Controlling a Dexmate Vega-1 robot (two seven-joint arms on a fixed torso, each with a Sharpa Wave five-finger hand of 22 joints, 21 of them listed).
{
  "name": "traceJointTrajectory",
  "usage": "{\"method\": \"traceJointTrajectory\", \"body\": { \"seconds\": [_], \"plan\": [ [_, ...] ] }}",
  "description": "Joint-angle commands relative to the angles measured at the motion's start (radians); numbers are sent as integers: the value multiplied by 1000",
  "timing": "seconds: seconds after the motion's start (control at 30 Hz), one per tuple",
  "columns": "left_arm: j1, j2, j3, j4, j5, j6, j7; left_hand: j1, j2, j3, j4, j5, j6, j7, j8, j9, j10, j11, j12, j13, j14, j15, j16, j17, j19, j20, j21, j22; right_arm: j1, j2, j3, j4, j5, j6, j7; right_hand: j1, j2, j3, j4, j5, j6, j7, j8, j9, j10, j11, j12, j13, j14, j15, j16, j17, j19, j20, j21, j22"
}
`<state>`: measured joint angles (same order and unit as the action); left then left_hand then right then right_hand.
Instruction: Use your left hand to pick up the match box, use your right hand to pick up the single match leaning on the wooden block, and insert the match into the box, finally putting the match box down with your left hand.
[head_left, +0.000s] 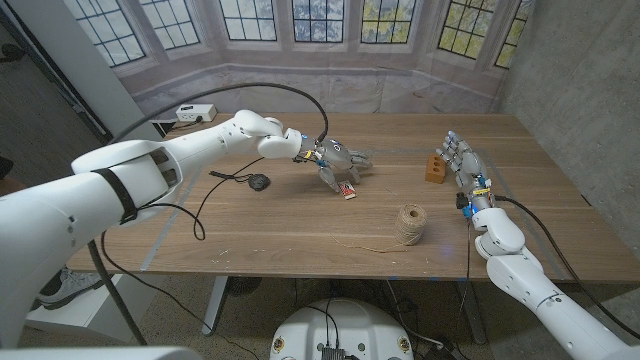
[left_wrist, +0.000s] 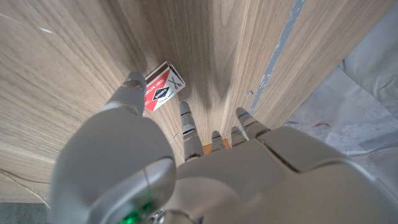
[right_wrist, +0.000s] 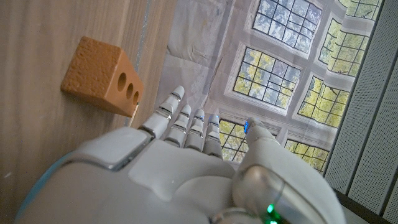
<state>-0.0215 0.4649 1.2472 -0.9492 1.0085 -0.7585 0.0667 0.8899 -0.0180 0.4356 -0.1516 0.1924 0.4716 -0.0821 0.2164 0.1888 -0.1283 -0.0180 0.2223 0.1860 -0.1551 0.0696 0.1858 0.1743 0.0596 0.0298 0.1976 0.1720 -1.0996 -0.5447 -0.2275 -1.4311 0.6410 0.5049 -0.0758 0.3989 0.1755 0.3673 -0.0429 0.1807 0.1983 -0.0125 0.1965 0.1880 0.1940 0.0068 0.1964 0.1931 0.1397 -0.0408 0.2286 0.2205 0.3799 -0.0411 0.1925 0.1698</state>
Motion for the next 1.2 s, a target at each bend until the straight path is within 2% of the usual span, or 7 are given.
{"method": "traceJointTrajectory", "body": {
  "seconds": [0.03, 0.73, 0.93, 1.2],
  "plan": [
    [18, 19, 2, -28, 9, 16, 35, 15, 0, -5, -3, -2, 8, 0, 3, 2, 6, 1, 4, 3, 10, -4, 6, 2, 15, 0, 7, 4, 4, 0, -2, 15, 7, 10, 17, -11, -1, 0, -5, -2, 10, 4, 1, 3, 3, -1, 4, 6, 7, -7, 8, 3, 9, -12, 4, 2],
    [66, 57, -24, -87, 29, 46, 61, 29, -1, -6, -7, -2, 21, -6, 3, 4, 28, -7, 8, 4, 29, -12, 8, 2, 29, -3, 9, 4, -9, -3, -4, 14, 7, 22, 25, -12, -1, 1, -5, -1, 12, 4, 2, 3, 5, -1, 5, 6, 7, -7, 8, 3, 10, -11, 4, 2],
    [65, 52, -24, -73, 33, 46, 71, 32, -1, -7, -8, -2, 23, -7, 3, 5, 32, -9, 8, 4, 35, -14, 8, 2, 34, -5, 9, 4, -11, -1, -6, 17, 9, 21, 25, -13, -2, 0, -5, -2, 12, 4, 2, 3, 4, 3, 4, 6, 7, -6, 8, 3, 10, -10, 4, 2],
    [45, 24, -4, -8, 45, 30, 114, 34, -1, -8, -8, -2, 27, -7, 3, 5, 37, -10, 8, 4, 36, -14, 7, 2, 35, -4, 9, 4, -3, 3, -11, 22, 5, 14, 19, -13, -1, 1, -6, -1, 12, 3, 1, 3, 4, 1, 4, 6, 7, -6, 8, 3, 10, -10, 4, 2]
  ]
}}
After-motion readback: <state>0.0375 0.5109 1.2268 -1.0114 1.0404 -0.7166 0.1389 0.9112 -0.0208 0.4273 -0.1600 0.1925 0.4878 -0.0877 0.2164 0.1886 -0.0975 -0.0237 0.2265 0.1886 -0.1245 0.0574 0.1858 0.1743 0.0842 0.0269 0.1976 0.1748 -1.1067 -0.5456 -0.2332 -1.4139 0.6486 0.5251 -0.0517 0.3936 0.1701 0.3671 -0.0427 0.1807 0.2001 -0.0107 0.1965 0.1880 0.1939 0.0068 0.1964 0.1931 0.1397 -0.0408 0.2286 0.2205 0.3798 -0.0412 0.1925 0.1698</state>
